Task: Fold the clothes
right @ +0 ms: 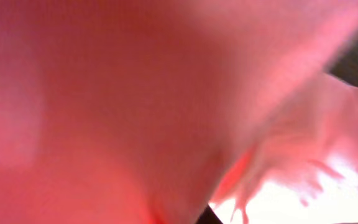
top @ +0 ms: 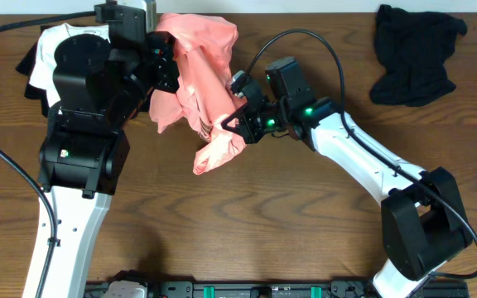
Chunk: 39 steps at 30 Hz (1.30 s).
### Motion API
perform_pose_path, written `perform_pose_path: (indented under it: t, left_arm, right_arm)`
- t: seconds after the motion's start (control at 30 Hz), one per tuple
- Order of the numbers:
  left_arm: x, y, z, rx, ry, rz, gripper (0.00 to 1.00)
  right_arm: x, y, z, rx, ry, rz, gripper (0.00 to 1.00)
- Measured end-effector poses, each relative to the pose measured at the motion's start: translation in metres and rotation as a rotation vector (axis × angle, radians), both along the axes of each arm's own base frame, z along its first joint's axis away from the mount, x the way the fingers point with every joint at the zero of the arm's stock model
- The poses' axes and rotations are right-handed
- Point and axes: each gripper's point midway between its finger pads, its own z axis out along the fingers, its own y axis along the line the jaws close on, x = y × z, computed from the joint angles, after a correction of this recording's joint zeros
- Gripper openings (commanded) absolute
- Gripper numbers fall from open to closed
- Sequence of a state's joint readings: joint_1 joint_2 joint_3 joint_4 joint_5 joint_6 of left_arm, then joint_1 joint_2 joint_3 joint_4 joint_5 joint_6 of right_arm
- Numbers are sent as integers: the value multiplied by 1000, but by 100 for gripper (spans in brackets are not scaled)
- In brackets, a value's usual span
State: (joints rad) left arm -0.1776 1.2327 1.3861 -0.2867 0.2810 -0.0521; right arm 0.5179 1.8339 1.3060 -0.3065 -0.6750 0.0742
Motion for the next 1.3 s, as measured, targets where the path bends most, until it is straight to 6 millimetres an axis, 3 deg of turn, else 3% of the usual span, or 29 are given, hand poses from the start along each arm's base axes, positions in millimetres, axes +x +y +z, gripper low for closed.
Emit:
perform_pose_path:
  t: [0.1,0.2,0.3,0.37,0.47,0.63,0.8,0.93,1.3]
  left_arm:
    - [0,0,0,0,1,1,6]
    - [0,2,-2,3,6,12,6]
    - [1,4,-5,9,19,23,6]
    - [1,5,-7,11,24,29,6]
    - [2,8,-7,16,26,47,6]
    - [3,11,-8,19,25,64,6]
    - [2,14,-14,30,53,82,6]
    - [-3,22,-23,50,94,120,6]
    - [-13,30,-31,72,137,155,6]
  right_arm:
    - [15,-15,-3,-22,-14,-54,1]
    - [45,-54,-2,-39,-28,-162,1]
    - [72,-100,12,-46,-63,-269,1]
    - [87,-129,36,-46,-126,-329,1]
    - [97,-156,88,-47,-269,-377,1]
    - [90,-175,180,-70,-549,-411,1]
    - [76,-191,229,-121,-716,-459,1]
    - [67,-203,224,-195,-697,-486,1]
    - [47,-219,159,-359,-448,-477,7]
